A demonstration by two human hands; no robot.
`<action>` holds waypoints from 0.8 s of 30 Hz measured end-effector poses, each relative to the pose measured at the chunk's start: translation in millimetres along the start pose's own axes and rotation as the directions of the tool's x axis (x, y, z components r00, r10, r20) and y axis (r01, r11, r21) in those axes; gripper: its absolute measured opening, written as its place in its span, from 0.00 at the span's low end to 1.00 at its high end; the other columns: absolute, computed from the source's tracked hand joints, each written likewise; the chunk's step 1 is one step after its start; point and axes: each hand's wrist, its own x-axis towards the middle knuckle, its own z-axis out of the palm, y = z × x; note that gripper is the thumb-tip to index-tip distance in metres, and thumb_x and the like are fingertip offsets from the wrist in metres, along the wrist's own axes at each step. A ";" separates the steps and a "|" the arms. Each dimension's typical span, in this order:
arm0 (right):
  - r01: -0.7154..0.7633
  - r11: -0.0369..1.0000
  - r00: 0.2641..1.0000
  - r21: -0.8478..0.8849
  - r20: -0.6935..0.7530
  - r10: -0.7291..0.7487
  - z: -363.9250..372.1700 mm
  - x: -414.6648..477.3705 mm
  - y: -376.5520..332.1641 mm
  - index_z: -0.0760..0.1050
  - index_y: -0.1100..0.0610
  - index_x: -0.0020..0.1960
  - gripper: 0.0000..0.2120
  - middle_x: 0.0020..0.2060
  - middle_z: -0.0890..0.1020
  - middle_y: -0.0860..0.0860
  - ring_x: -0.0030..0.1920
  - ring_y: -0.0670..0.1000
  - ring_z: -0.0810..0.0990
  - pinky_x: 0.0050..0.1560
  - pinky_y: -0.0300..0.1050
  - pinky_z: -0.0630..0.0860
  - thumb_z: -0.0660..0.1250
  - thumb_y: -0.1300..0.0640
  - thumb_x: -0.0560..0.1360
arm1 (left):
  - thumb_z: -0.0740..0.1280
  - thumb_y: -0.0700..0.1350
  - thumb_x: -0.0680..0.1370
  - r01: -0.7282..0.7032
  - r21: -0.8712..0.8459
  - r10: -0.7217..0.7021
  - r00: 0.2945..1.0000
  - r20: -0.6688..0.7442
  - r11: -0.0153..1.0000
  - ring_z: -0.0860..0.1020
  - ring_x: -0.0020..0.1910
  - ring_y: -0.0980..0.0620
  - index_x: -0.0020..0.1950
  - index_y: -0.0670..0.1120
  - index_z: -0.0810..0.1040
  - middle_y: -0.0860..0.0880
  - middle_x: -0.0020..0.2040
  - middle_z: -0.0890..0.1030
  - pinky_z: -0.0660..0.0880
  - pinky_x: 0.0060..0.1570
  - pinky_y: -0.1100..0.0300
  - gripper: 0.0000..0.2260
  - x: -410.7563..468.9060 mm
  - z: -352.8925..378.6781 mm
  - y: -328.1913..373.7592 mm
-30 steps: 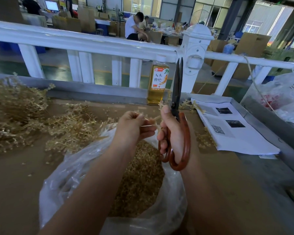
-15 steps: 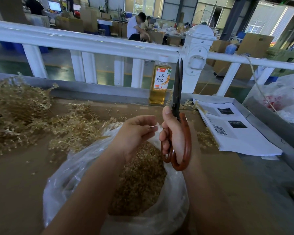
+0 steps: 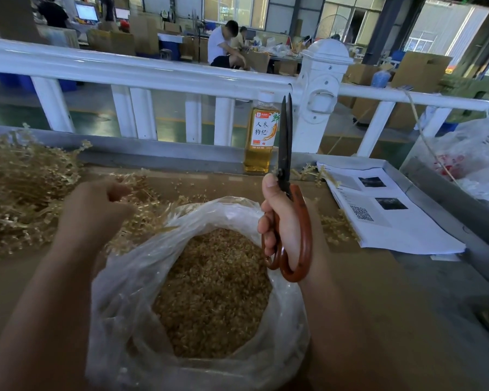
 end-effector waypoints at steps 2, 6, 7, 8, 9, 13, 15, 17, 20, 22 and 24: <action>-0.005 1.000 1.000 0.010 0.004 0.005 -0.5 -0.7 -1.0 0.70 0.53 0.31 0.22 0.19 0.73 0.49 0.16 0.46 0.67 0.19 0.34 0.65 0.62 0.34 0.63 | 0.71 0.34 0.70 0.051 0.033 -0.053 0.998 0.046 0.998 0.77 0.47 0.43 0.59 0.39 0.78 0.38 0.53 0.80 0.70 0.49 0.52 0.17 1.8 -0.8 -10.2; -0.019 1.000 1.000 0.011 0.007 0.019 -1.8 -1.6 -1.7 0.70 0.55 0.32 0.21 0.19 0.73 0.49 0.16 0.46 0.67 0.19 0.35 0.65 0.63 0.38 0.72 | 0.72 0.32 0.68 0.098 0.153 -0.124 0.978 0.170 0.983 0.75 0.55 0.40 0.60 0.40 0.78 0.37 0.57 0.79 0.67 0.49 0.54 0.21 4.0 8.3 -15.3; -0.018 1.000 1.000 0.004 0.009 0.018 -2.1 -1.9 -1.8 0.70 0.55 0.33 0.21 0.19 0.73 0.49 0.17 0.46 0.68 0.20 0.35 0.65 0.62 0.38 0.73 | 0.72 0.33 0.68 0.088 0.187 -0.124 0.974 0.188 0.978 0.75 0.55 0.40 0.61 0.40 0.78 0.38 0.58 0.79 0.66 0.48 0.55 0.21 4.0 10.7 -14.6; -0.014 1.000 1.000 -0.001 0.012 0.014 -2.2 -2.0 -1.9 0.70 0.55 0.34 0.21 0.19 0.74 0.48 0.17 0.46 0.68 0.20 0.36 0.65 0.62 0.38 0.73 | 0.73 0.35 0.69 0.069 0.220 -0.113 0.975 0.192 0.973 0.75 0.56 0.40 0.61 0.41 0.77 0.38 0.58 0.78 0.66 0.48 0.55 0.21 4.1 12.2 -13.5; -0.010 1.000 1.000 -0.006 0.015 0.010 -2.5 -1.9 -2.0 0.70 0.55 0.34 0.20 0.19 0.74 0.48 0.17 0.46 0.68 0.20 0.36 0.65 0.62 0.38 0.73 | 0.73 0.37 0.69 0.052 0.241 -0.099 0.977 0.188 0.969 0.75 0.56 0.40 0.62 0.41 0.77 0.38 0.59 0.78 0.67 0.49 0.55 0.21 4.8 13.1 -12.5; -0.020 1.000 1.000 -0.005 0.020 0.020 -1.0 -2.4 -1.4 0.71 0.53 0.35 0.19 0.20 0.74 0.48 0.17 0.46 0.68 0.20 0.36 0.65 0.62 0.38 0.72 | 0.74 0.40 0.68 0.033 0.245 -0.075 0.984 0.163 0.969 0.76 0.55 0.40 0.61 0.42 0.77 0.39 0.57 0.79 0.68 0.50 0.54 0.22 4.2 14.0 -10.7; -0.024 1.000 0.999 -0.005 0.027 0.024 0.4 -2.8 -0.2 0.72 0.52 0.35 0.18 0.20 0.74 0.48 0.17 0.45 0.68 0.20 0.35 0.65 0.62 0.37 0.70 | 0.72 0.36 0.69 -0.001 0.220 -0.030 0.990 0.139 0.975 0.77 0.54 0.41 0.59 0.42 0.79 0.40 0.55 0.81 0.70 0.51 0.52 0.19 2.2 15.7 -8.6; -0.016 1.000 0.999 -0.018 0.034 0.016 1.9 -3.0 0.5 0.72 0.51 0.36 0.18 0.20 0.74 0.48 0.17 0.45 0.68 0.20 0.36 0.65 0.62 0.36 0.68 | 0.68 0.32 0.70 -0.047 0.175 0.032 0.995 0.090 0.983 0.78 0.50 0.41 0.56 0.42 0.81 0.39 0.52 0.82 0.71 0.49 0.53 0.16 -0.7 17.1 -4.1; -0.006 1.000 0.999 -0.030 0.037 0.007 2.7 -2.5 1.2 0.72 0.51 0.36 0.20 0.20 0.74 0.48 0.17 0.45 0.68 0.20 0.36 0.65 0.61 0.33 0.62 | 0.63 0.27 0.70 -0.087 0.089 0.088 0.996 0.001 0.992 0.78 0.45 0.45 0.48 0.40 0.83 0.40 0.47 0.83 0.70 0.45 0.56 0.14 -1.8 18.3 1.4; -0.004 0.999 0.999 -0.036 0.037 0.005 2.8 -1.8 1.4 0.72 0.51 0.36 0.20 0.20 0.74 0.48 0.17 0.45 0.68 0.20 0.36 0.66 0.61 0.33 0.62 | 0.63 0.28 0.71 -0.105 0.083 0.108 0.994 -0.024 0.991 0.76 0.42 0.46 0.50 0.40 0.81 0.42 0.44 0.82 0.69 0.44 0.56 0.13 1.2 20.1 1.6; -0.003 0.999 0.999 -0.039 0.036 0.004 2.8 -1.1 2.2 0.72 0.51 0.36 0.20 0.20 0.74 0.48 0.17 0.45 0.68 0.20 0.36 0.66 0.61 0.33 0.63 | 0.63 0.31 0.73 -0.103 0.072 0.105 0.994 -0.034 0.992 0.75 0.42 0.46 0.58 0.40 0.77 0.45 0.43 0.79 0.69 0.43 0.55 0.15 3.5 22.0 0.3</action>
